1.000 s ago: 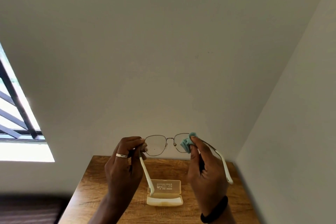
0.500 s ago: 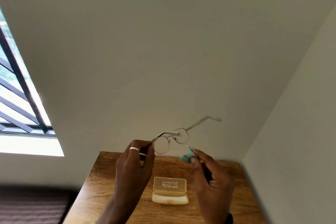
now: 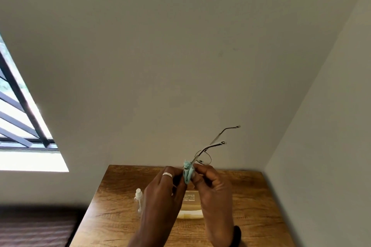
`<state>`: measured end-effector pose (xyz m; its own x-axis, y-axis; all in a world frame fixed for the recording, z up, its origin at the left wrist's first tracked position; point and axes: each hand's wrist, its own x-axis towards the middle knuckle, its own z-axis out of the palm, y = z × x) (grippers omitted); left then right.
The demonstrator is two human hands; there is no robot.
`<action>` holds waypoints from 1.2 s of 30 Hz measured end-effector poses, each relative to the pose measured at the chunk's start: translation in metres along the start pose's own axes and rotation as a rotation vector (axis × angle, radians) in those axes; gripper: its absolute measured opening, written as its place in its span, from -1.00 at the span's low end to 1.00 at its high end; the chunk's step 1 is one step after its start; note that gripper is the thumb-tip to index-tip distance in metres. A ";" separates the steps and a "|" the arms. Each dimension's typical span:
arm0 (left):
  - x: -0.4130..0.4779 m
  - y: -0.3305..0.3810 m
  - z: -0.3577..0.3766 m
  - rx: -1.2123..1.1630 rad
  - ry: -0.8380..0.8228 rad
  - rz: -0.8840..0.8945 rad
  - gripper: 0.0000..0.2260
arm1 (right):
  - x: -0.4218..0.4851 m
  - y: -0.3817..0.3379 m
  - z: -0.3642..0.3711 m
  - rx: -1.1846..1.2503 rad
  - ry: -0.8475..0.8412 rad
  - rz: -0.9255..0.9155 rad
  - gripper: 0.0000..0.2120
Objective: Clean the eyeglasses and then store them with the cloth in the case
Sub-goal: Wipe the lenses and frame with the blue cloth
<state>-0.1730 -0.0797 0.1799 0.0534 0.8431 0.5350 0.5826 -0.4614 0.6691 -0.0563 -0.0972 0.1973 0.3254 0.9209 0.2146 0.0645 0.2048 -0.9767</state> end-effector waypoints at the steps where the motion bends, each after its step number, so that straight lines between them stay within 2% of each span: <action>1: 0.000 0.000 -0.001 0.015 -0.008 0.012 -0.87 | -0.001 0.001 -0.002 -0.021 -0.013 -0.006 -0.81; 6: -0.001 0.005 -0.007 0.107 -0.042 0.118 -0.91 | -0.005 -0.001 -0.004 -0.073 -0.007 0.001 -0.82; 8: -0.002 0.006 -0.005 0.133 -0.061 0.148 -0.87 | -0.006 -0.001 -0.004 -0.080 0.001 0.014 -0.84; 11: -0.002 0.007 -0.004 0.177 -0.059 0.184 -0.77 | -0.009 -0.003 -0.004 0.022 0.014 0.074 -0.82; 14: -0.001 0.013 -0.004 0.211 -0.067 0.231 -0.80 | -0.011 -0.010 -0.005 0.202 0.059 0.155 -0.75; 20: -0.010 0.000 0.006 0.256 -0.166 0.302 -0.69 | 0.000 -0.022 -0.020 0.418 0.165 0.183 -0.78; 25: -0.004 -0.002 0.004 0.278 -0.207 0.355 -0.68 | 0.007 -0.024 -0.029 0.541 0.176 0.248 -0.60; 30: 0.002 -0.006 -0.001 0.298 -0.232 0.407 -0.74 | 0.011 -0.025 -0.038 0.632 0.192 0.270 -0.71; 36: 0.013 -0.013 -0.009 0.346 -0.228 0.414 -0.81 | 0.023 -0.024 -0.062 0.719 0.268 0.173 -0.62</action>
<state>-0.1867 -0.0655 0.1827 0.4836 0.6676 0.5661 0.7051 -0.6803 0.2000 0.0080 -0.1015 0.2250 0.4975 0.8666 -0.0390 -0.6043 0.3140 -0.7322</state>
